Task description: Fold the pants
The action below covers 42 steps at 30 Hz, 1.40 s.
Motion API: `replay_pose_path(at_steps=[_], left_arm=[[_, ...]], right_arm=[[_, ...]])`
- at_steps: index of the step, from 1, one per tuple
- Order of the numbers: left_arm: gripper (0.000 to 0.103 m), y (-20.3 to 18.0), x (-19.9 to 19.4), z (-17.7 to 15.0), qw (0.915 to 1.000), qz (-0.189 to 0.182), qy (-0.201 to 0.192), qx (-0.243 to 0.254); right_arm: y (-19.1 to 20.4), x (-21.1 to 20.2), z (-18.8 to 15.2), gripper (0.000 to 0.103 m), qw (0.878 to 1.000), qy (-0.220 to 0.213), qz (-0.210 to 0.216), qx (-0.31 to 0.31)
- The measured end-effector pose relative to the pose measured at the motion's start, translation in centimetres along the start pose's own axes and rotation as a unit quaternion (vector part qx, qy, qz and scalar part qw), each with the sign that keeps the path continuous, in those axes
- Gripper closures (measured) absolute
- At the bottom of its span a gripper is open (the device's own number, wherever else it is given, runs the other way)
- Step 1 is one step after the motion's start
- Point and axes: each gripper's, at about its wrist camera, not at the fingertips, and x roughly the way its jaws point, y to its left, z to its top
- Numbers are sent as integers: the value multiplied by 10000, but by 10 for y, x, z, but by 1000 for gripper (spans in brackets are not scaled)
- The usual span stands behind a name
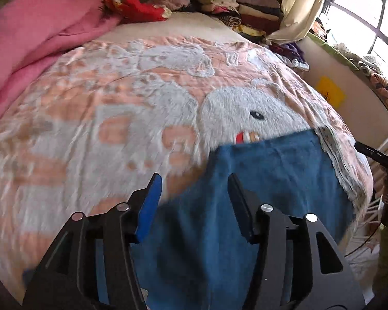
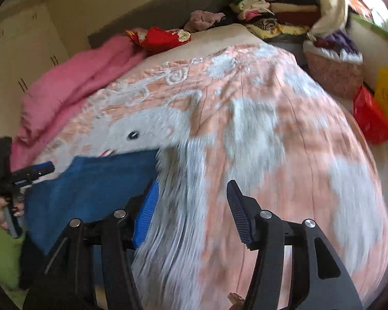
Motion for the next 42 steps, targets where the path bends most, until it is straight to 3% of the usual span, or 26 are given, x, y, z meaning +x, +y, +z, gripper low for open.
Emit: replay_pose_path(at_steps=[2,6,11,13,15,16,18,21,25,29,31,32,38,42], left_arm=[[55,3,-17,-24,10000,22,92,-14],[37,9,-31,-64,9995,24,308,5],[34,26,-27,-89,9957,546,709,-237],[34,33,-23,-92,9950,548,745,-366],[34,33,-22,-93,9950,567,746,-357],[34,33,-22,-93,9950,568,734,-367],[34,36,-24,-93,9952,527,708,-416],[34,45,-30,-93,9947,552,612,-610],[34,54,-34,-93,9944,446,560,-775],[34,59,-34,-94,9943,414,578,-793],[34,58,-34,-95,9943,376,559,-826],[34,59,-37,-95,9944,349,519,-847],[30,43,-76,-88,9957,672,-8,-635],[19,21,-77,-77,9960,816,-125,-355]], right_arm=[[0,-14,-22,50,9998,118,142,119],[-3,-25,-55,50,9968,303,475,569],[-5,-7,-71,49,9938,662,474,761],[-4,3,-76,50,9926,807,409,812],[3,6,-78,76,9935,843,447,622],[6,5,-78,79,9938,856,463,537],[9,-3,-76,82,9945,811,497,449],[18,-17,-75,85,9972,694,196,204],[19,-8,-83,84,9957,909,-188,67],[19,1,-88,80,9946,963,-371,75],[21,-4,-86,68,9945,953,-440,40],[21,-8,-85,55,9943,922,-530,33],[48,-51,-70,36,9937,1,-1009,-498],[87,-36,-60,25,9898,-191,-873,-1107]])
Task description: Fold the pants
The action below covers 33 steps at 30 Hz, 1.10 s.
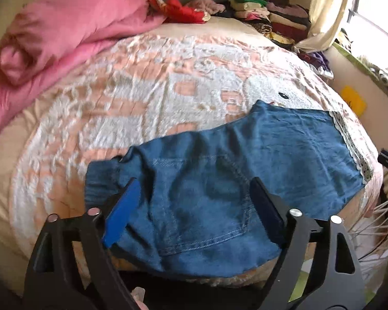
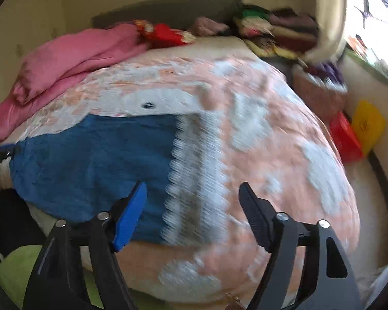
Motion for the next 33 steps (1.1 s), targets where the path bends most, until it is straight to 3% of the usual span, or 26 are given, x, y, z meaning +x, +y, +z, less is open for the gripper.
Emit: replay_pose_path(at_steps=[3,9,13,16,20,23,26,33], left_arm=[[10,-24,10,8,9996,-189,40,202],[10,-75,50,17,9959,-208,312,823],[10,-84,85,18,9926,79,570,1066],[10,-65,103,18,9923,407,700,933],[8,-34,104,17,9971,58,595,474],[8,-34,103,13,9977,45,455,496],[8,-35,99,13,9981,32,393,467],[8,-40,59,8,9985,-175,159,496]], right_arm=[[33,24,12,25,9987,34,221,-466],[84,74,29,25,9923,267,651,-1016],[102,98,32,24,9890,477,655,-1242],[98,115,32,24,9886,698,270,-1308],[58,121,27,24,9941,817,-64,-713],[39,118,21,24,9963,766,98,-390],[47,118,20,23,9958,734,-45,-539],[59,75,17,22,9975,417,260,-505]])
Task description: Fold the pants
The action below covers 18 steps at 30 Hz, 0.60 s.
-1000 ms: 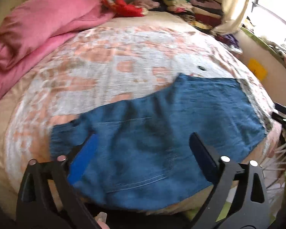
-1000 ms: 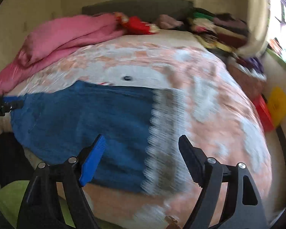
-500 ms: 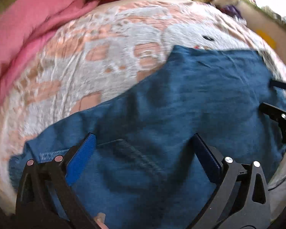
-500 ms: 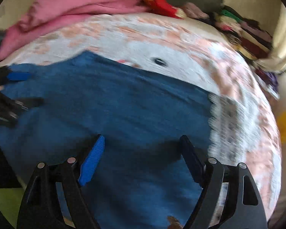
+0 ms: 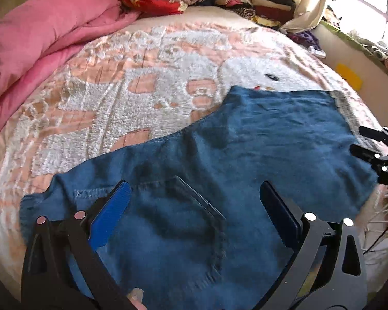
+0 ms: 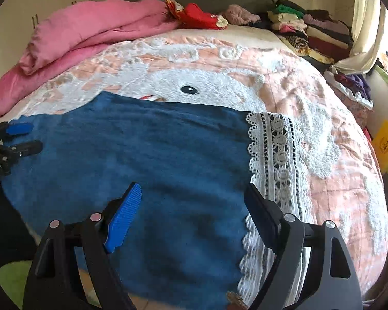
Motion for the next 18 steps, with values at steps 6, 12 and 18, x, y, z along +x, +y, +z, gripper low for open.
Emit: replay_pose_path(at_steps=[6,12,18], left_arm=[[8,-23,-21,-17,9992,-4,77,386],[8,-38,-14,-37,9974,7,467,540],[8,-45,12,-53,9921,170,1016,714]], right_arm=[[27,-21,-19,22,9996,16,236,-141],[53,-20,-36,22,9988,160,276,-381],[42,-7,-51,22,9978,604,-43,-252]])
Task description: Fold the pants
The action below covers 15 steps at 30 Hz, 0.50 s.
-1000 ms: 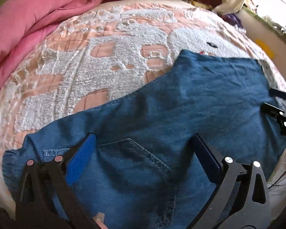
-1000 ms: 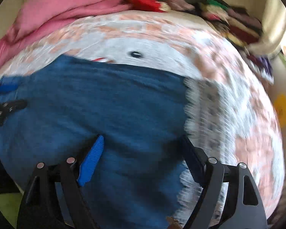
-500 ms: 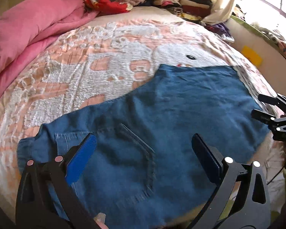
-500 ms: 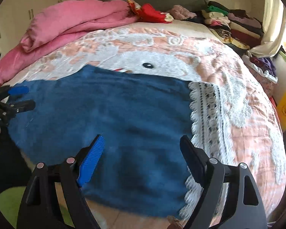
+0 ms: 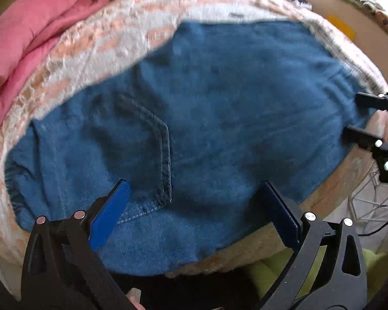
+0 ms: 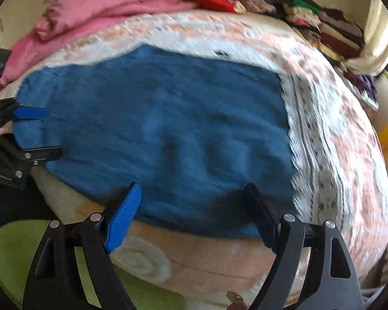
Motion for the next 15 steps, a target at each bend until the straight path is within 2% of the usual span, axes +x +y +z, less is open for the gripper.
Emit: replay_pose_path(at_steps=[2,6,15], left_arm=[[8,2,0,0,10000,-45,-8,-42],[8,4,-6,-1,9999,-62,-108,-85],[8,4,-40,6,9982,-135,-549,-205]], right_arm=[[-7,1,-4,22,9996,-15,157,221],[-8,-6,-1,22,9995,-40,213,246],[-15,-42,3,21,9972,-472,417,415]])
